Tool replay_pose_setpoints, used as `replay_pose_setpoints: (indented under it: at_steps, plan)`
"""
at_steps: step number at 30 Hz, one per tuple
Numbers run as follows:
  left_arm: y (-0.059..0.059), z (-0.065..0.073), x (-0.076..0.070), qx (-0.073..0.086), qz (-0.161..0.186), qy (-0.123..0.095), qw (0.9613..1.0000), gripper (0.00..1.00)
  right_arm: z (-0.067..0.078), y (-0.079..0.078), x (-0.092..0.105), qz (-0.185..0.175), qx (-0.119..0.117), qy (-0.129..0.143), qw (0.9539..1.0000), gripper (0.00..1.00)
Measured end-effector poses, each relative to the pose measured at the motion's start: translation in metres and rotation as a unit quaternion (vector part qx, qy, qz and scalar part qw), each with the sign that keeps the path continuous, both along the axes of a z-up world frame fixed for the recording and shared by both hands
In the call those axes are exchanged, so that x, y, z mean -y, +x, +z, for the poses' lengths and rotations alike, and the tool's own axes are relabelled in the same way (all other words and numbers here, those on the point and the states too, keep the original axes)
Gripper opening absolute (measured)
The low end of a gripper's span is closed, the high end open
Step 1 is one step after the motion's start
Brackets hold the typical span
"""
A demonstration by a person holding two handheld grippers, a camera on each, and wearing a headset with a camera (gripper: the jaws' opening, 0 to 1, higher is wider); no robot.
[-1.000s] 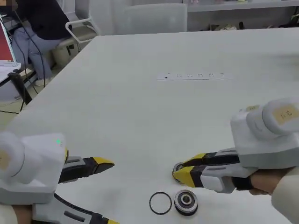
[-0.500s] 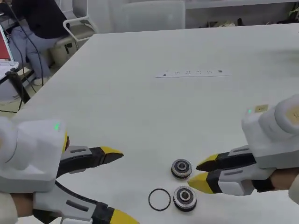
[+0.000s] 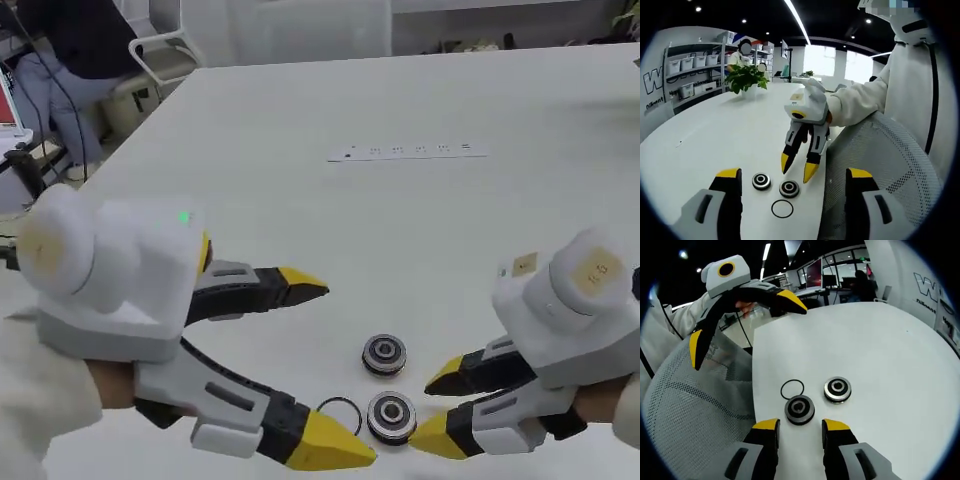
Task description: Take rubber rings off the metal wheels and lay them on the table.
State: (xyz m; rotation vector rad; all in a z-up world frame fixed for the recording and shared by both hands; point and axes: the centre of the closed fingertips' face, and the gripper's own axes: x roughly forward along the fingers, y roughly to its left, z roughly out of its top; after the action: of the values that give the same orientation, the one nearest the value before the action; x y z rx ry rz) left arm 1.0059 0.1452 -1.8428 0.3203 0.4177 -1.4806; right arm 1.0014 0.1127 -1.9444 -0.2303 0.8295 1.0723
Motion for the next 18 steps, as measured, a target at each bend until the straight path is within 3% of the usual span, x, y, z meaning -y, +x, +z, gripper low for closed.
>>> replay_pose_setpoints:
  at_steps: [7, 13, 18]
  plan:
    - [0.013, -0.016, 0.013, 0.012, -0.003, 0.008, 0.9999, 0.76, -0.003, 0.000, -0.004, -0.003, -0.006, 0.012, 0.9999, 0.30]
    - [0.019, -0.030, 0.019, -0.001, 0.029, -0.022, 0.9993, 0.64, -0.007, 0.000, -0.004, 0.000, -0.001, 0.006, 1.0000, 0.29]
    - [0.016, -0.049, 0.018, -0.019, 0.028, -0.010, 0.9994, 0.45, -0.010, -0.002, -0.006, 0.011, 0.004, 0.000, 0.9999, 0.29]
